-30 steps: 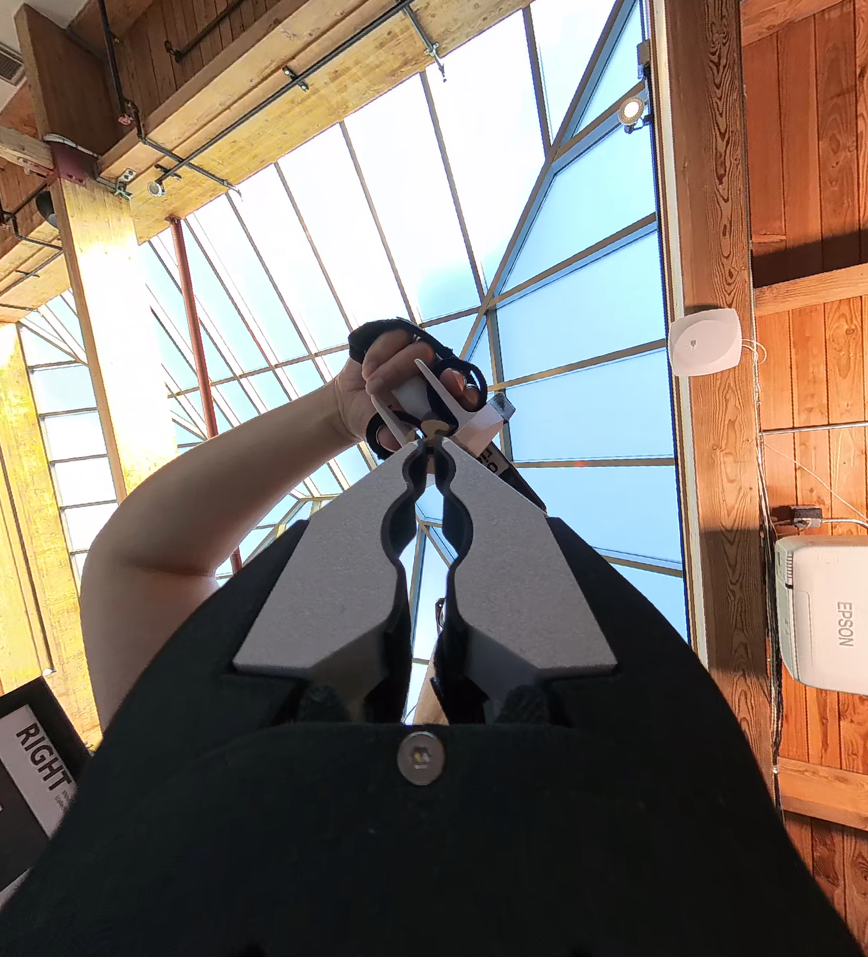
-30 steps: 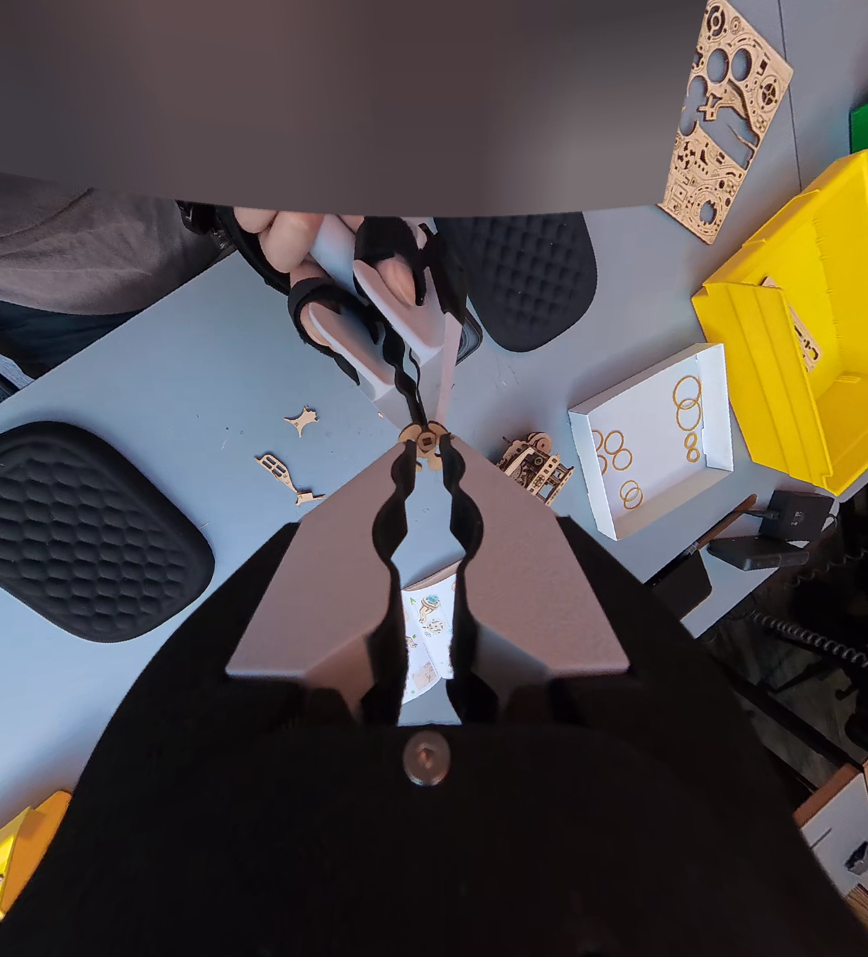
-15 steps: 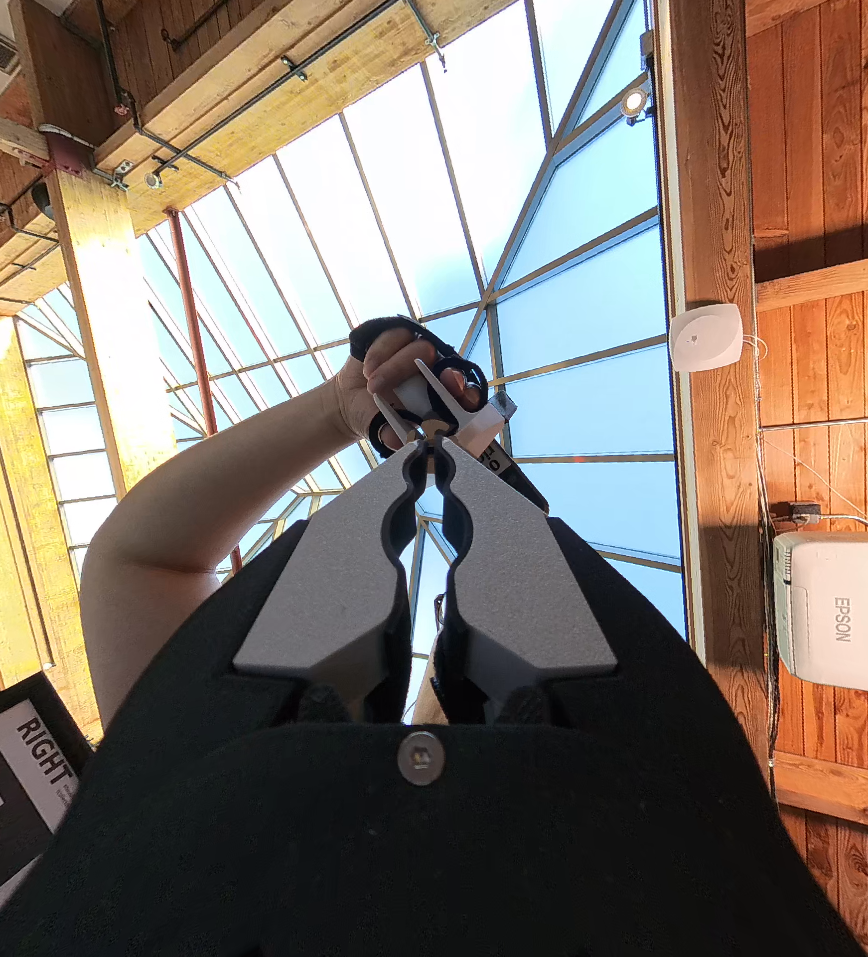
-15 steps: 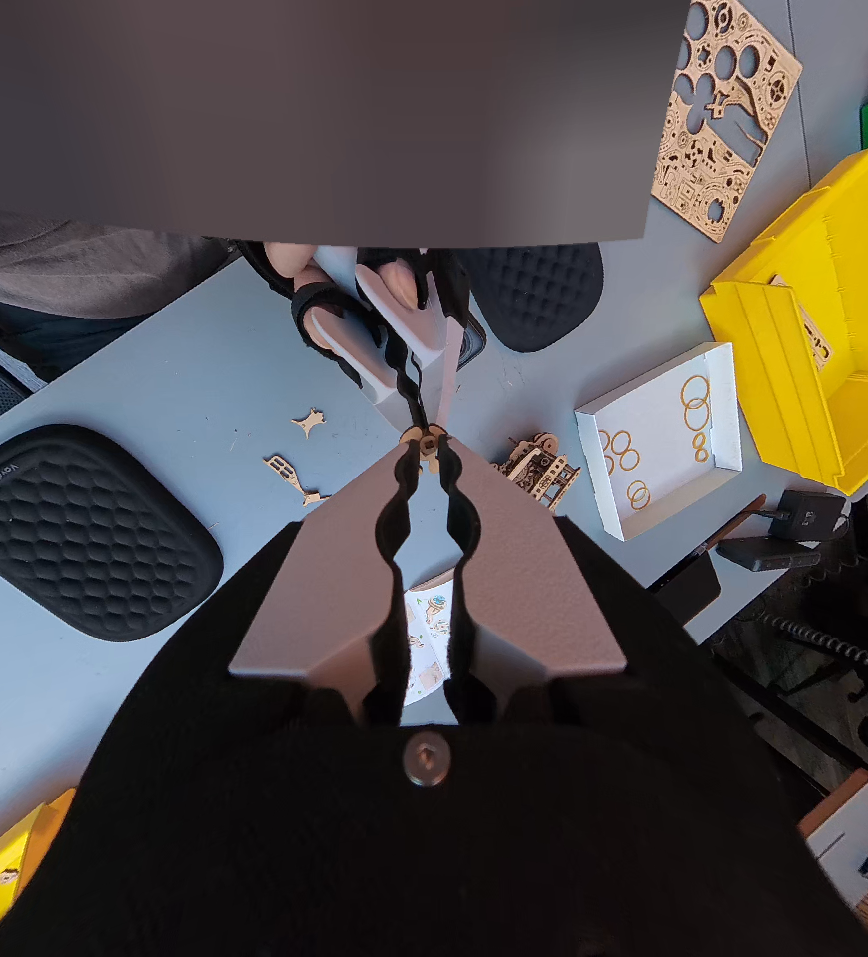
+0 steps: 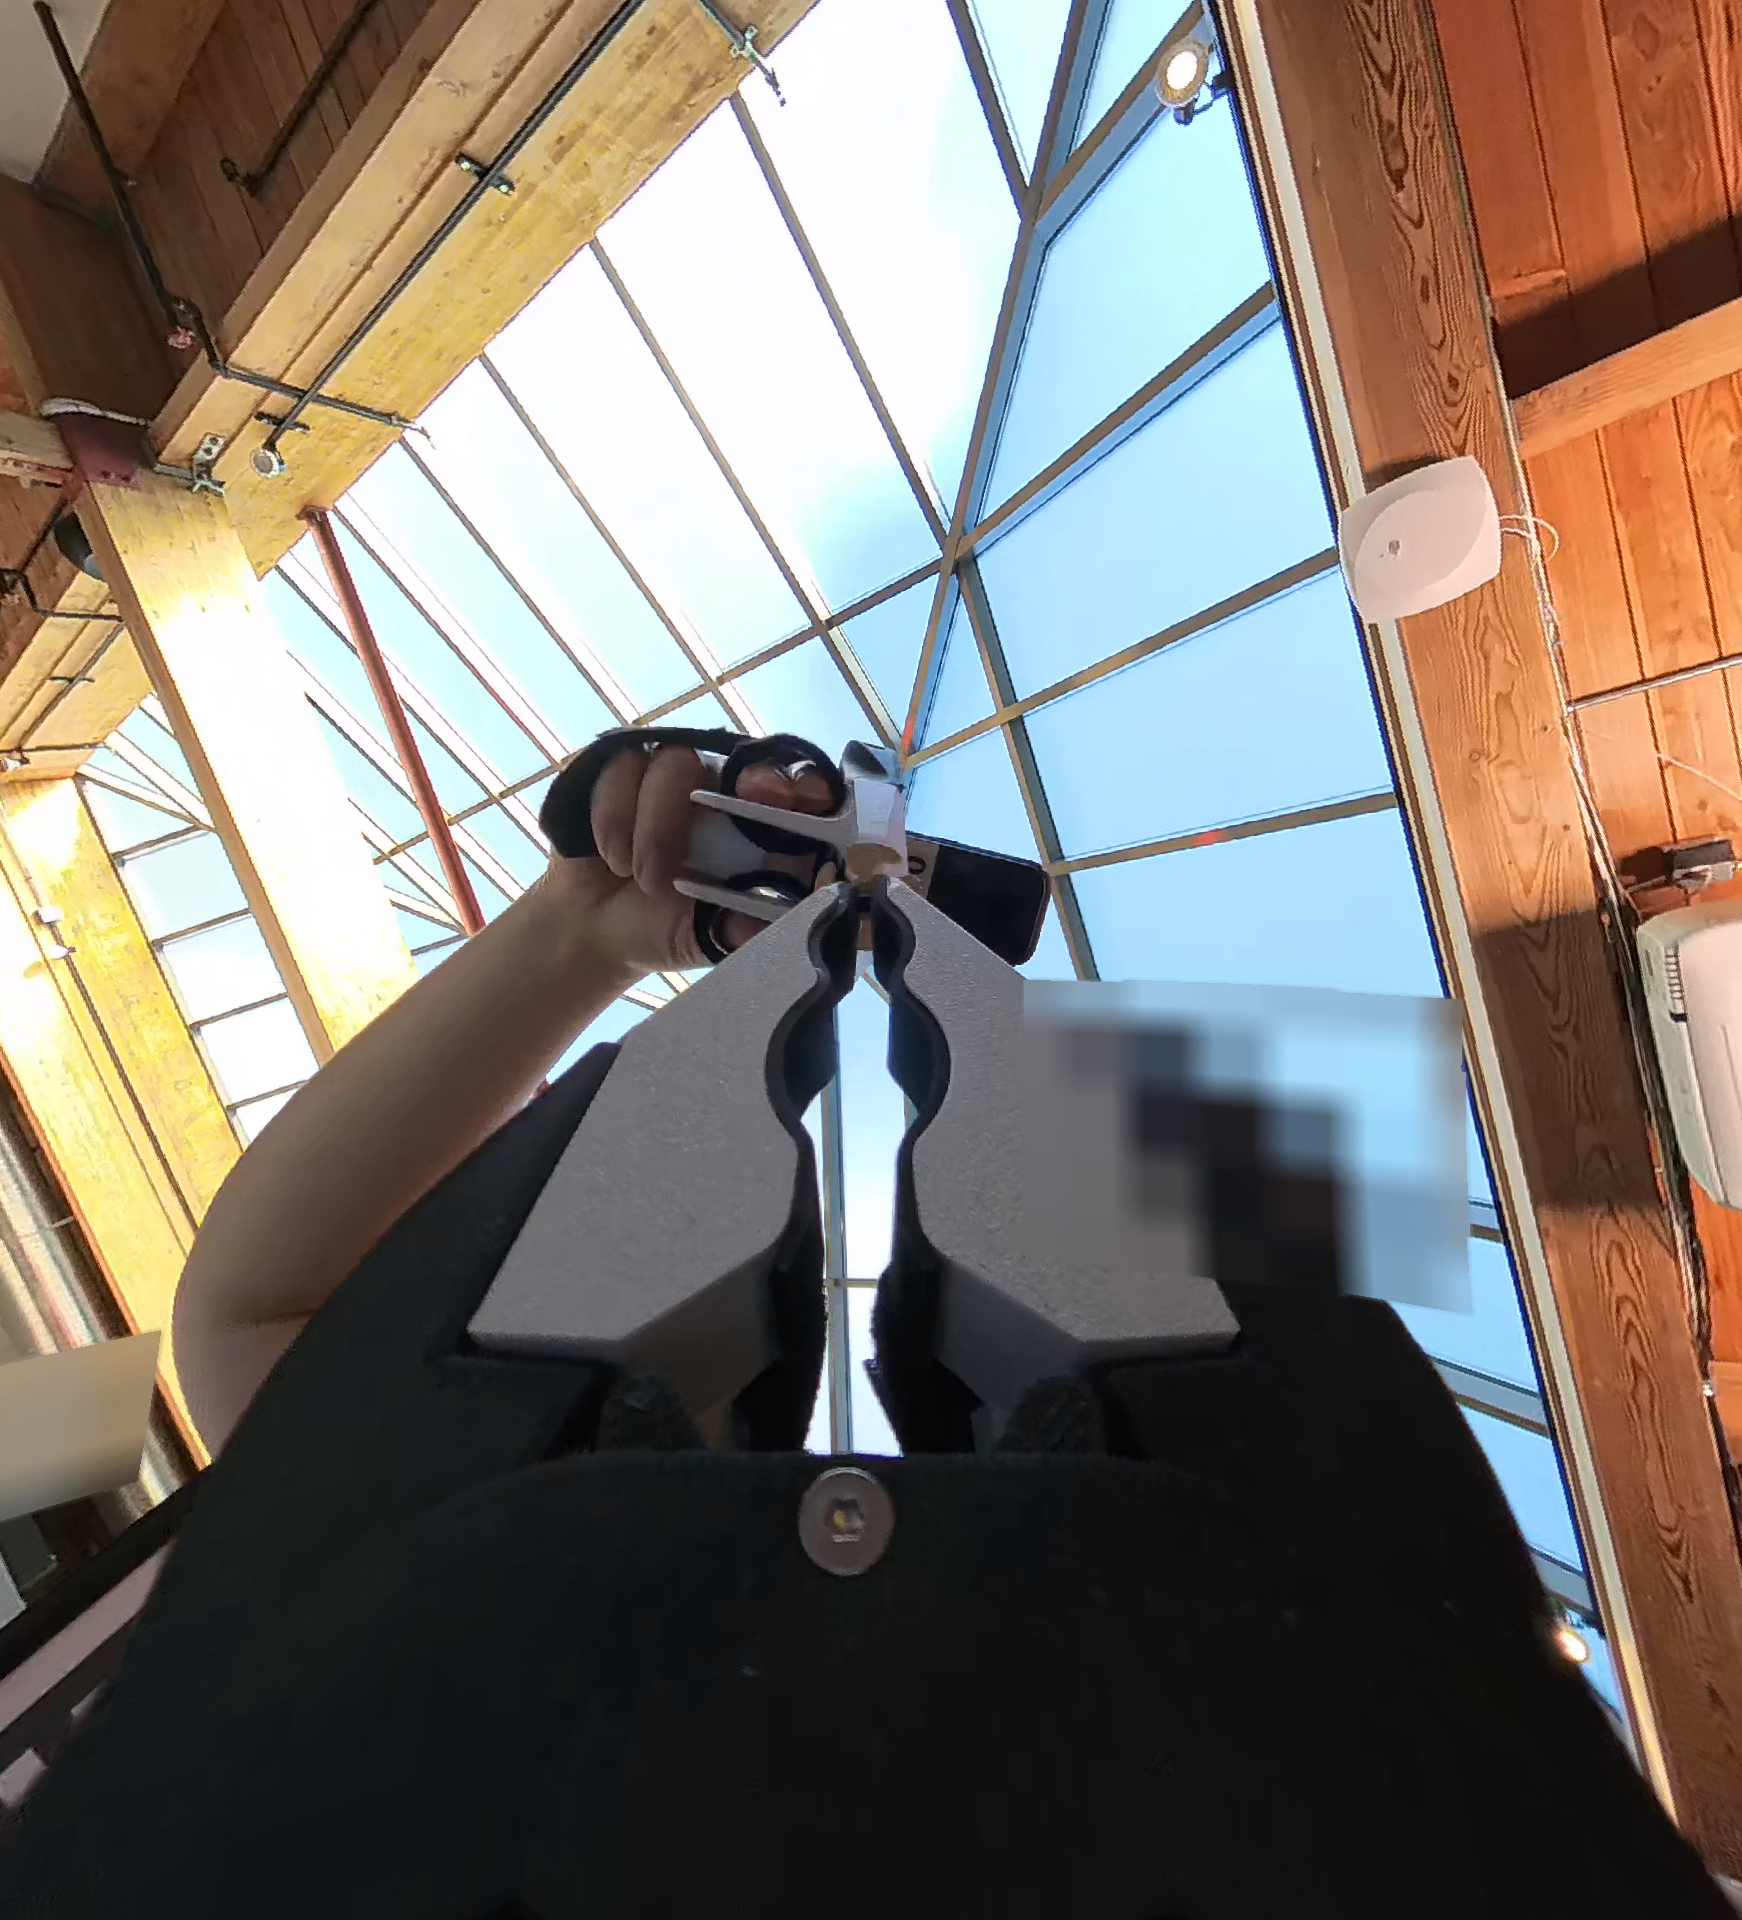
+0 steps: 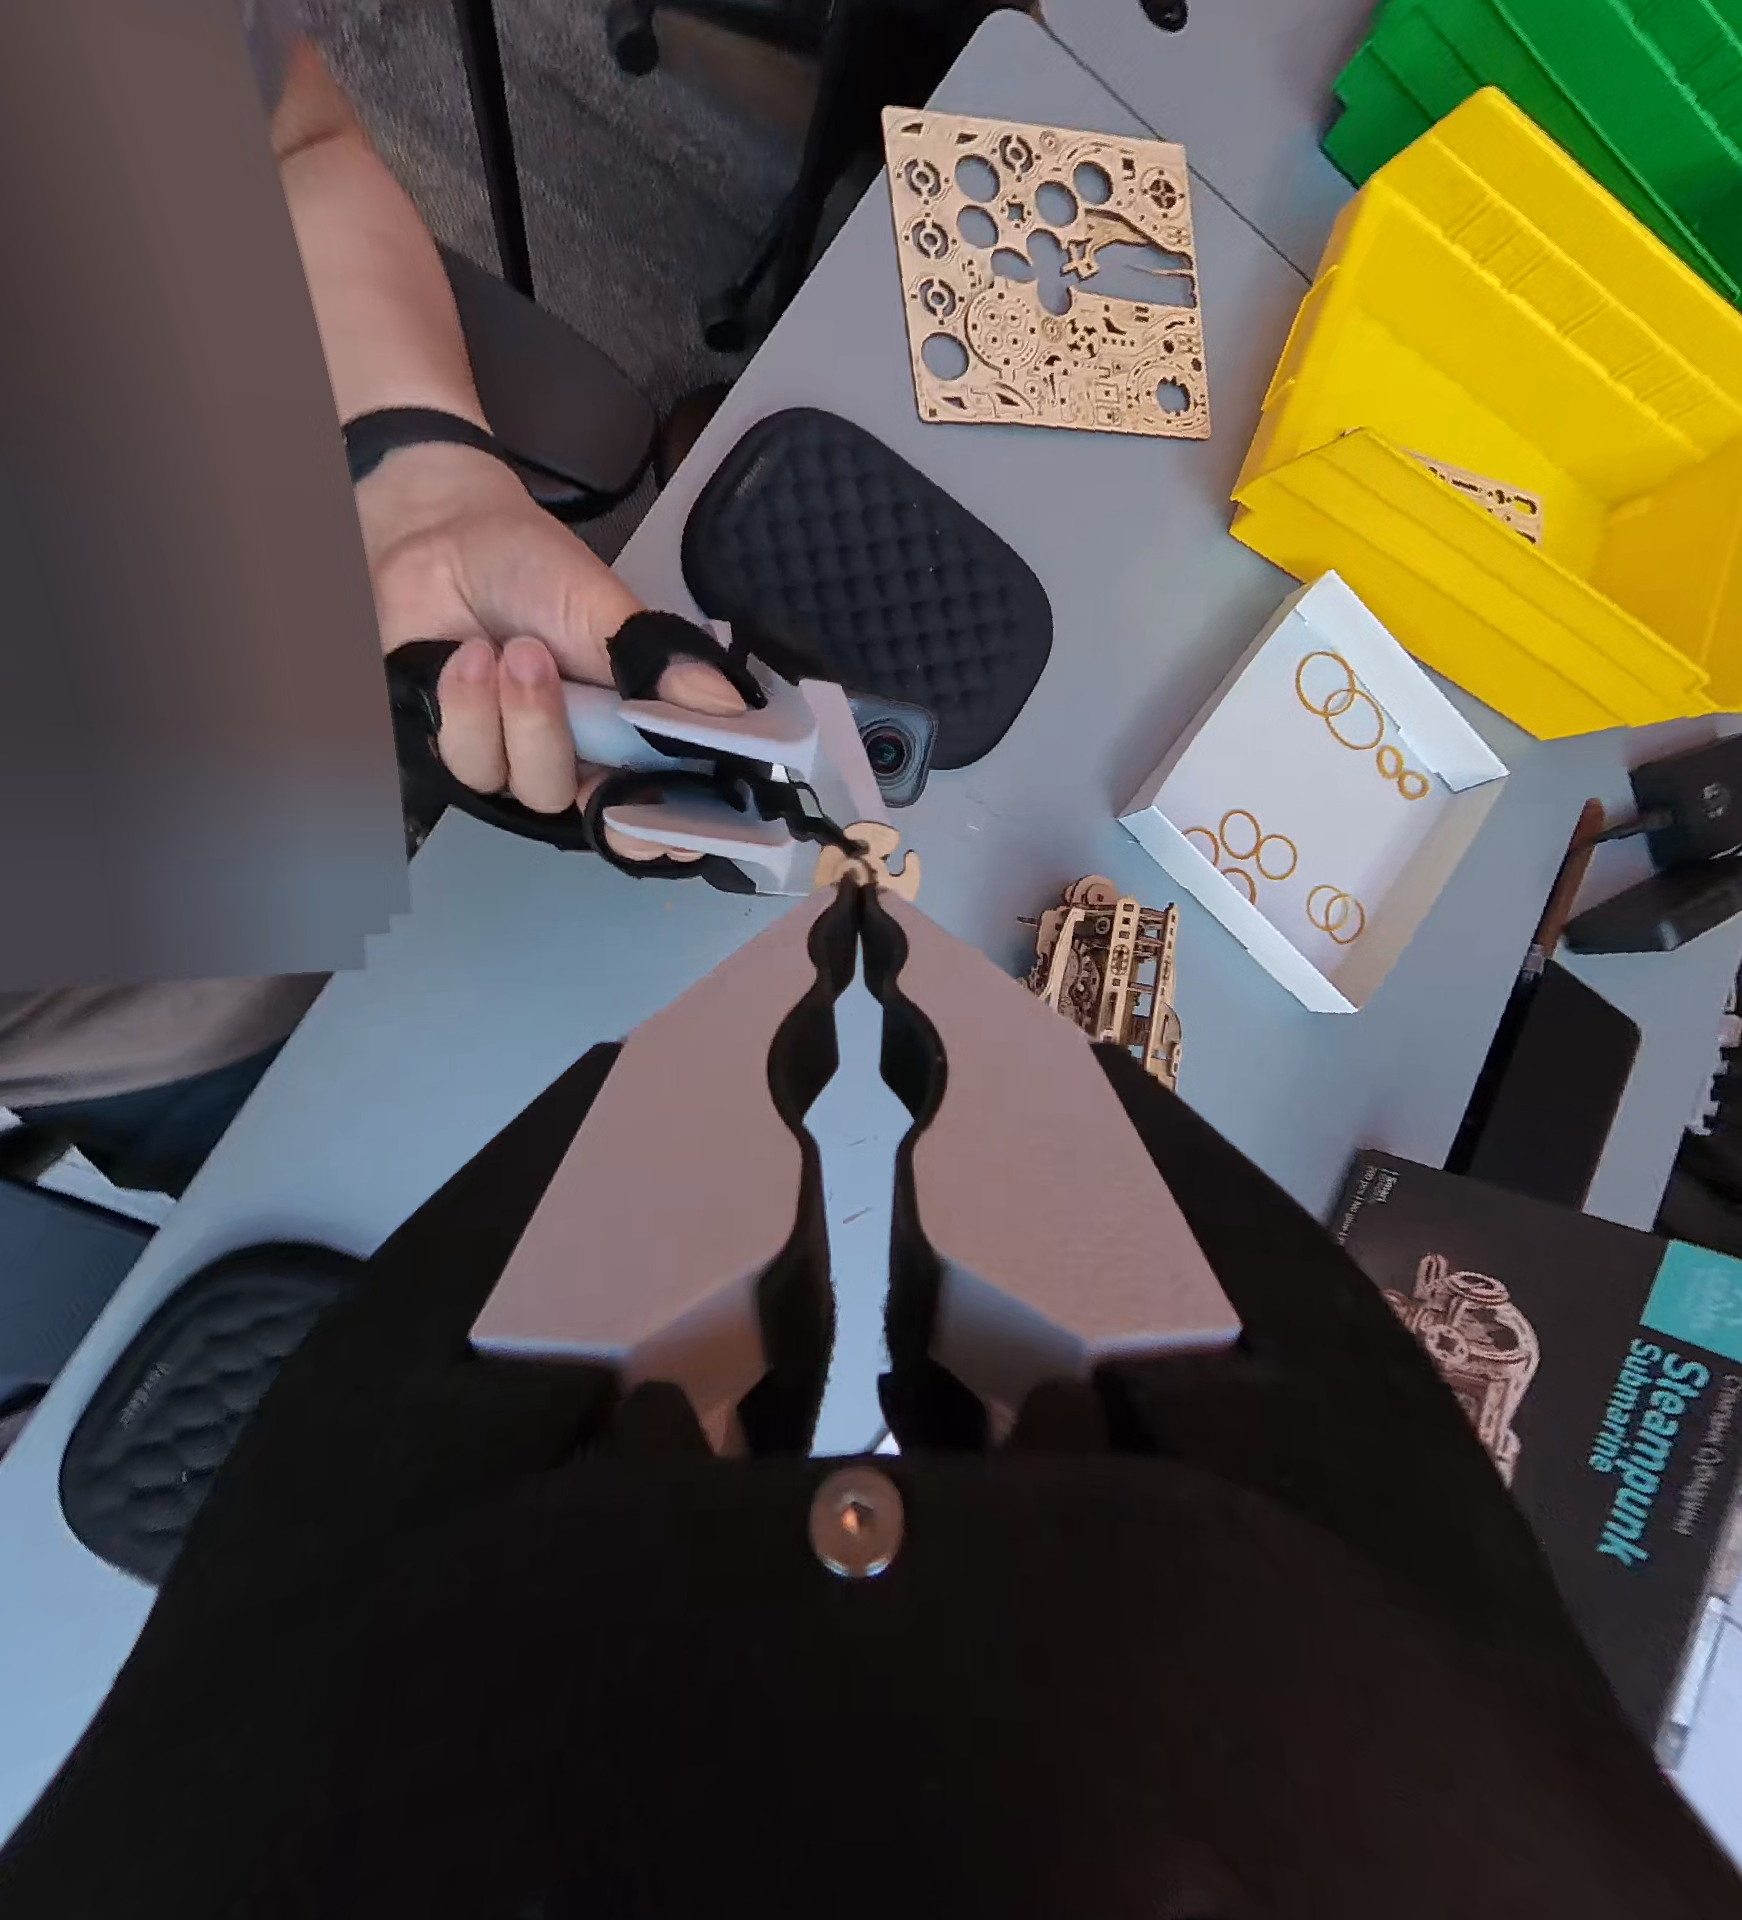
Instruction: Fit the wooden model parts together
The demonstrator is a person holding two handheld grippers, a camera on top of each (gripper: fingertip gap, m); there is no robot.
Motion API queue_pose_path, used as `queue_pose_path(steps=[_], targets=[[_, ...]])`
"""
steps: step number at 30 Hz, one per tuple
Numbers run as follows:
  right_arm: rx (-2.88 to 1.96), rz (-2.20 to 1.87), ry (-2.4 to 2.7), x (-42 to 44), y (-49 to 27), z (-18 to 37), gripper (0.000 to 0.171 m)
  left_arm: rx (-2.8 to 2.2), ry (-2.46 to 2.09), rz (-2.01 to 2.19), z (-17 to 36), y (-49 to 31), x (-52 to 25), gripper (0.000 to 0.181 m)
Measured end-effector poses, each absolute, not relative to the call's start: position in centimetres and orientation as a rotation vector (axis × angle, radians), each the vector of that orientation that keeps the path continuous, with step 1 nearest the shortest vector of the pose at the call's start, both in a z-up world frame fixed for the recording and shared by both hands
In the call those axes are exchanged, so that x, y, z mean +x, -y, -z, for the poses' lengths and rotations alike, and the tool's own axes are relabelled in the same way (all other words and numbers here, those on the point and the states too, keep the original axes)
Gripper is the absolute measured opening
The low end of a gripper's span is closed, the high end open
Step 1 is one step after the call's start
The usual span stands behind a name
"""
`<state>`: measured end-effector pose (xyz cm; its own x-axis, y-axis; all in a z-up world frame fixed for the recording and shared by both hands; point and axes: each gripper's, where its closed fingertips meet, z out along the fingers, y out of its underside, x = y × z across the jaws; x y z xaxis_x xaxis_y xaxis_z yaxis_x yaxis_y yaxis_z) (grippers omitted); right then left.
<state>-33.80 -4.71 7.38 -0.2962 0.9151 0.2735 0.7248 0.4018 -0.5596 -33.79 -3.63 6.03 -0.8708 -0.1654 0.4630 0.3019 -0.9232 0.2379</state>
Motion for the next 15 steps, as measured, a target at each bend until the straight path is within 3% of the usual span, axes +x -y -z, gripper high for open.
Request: queue_pose_path(steps=[12, 15], targets=[[-1.444, -0.494, 1.973, -34.0, 3.5, -7.2, 0.001, -0.598, 0.565, 2.842, -5.5, 3.3, -33.5, 0.000], [-1.278, -0.542, 2.109, -33.5, 5.6, -7.1, 0.012, -0.594, 0.577, 2.854, -5.4, 3.2, -33.6, 0.000]])
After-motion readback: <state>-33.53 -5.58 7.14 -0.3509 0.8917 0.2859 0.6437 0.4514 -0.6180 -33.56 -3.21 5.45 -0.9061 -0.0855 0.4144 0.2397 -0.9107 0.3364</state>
